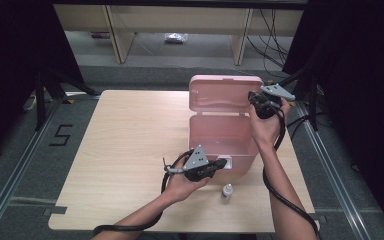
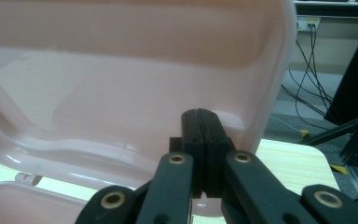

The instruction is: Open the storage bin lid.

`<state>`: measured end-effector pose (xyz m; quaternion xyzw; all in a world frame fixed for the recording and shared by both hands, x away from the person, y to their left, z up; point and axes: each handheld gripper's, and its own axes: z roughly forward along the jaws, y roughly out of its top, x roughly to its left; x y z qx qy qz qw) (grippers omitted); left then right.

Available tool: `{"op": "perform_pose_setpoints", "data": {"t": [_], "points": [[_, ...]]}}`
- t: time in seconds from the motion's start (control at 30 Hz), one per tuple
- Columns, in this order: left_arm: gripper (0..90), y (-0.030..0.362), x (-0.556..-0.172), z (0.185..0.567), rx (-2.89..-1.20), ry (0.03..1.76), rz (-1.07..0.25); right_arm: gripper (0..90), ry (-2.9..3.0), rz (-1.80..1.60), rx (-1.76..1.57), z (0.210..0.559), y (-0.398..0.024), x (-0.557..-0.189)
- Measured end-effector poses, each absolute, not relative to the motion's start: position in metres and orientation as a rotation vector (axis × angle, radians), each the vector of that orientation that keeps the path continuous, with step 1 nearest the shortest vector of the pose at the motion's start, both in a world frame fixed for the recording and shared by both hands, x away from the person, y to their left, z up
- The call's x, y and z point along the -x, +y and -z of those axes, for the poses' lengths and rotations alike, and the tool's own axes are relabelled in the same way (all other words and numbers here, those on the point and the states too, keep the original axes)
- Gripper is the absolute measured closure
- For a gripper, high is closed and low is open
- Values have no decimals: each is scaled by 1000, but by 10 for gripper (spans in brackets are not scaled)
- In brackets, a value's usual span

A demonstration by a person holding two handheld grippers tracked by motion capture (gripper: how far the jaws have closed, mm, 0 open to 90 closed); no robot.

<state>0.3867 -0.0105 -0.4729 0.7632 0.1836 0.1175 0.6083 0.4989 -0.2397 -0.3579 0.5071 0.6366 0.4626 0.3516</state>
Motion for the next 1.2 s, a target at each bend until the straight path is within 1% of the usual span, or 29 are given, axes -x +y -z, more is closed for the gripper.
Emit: {"op": "perform_pose_setpoints", "data": {"t": [1.2], "points": [[898,-10,-386,473,-1755,434,-264,900,1667,-1149,-1344,367,-241,-508]]}}
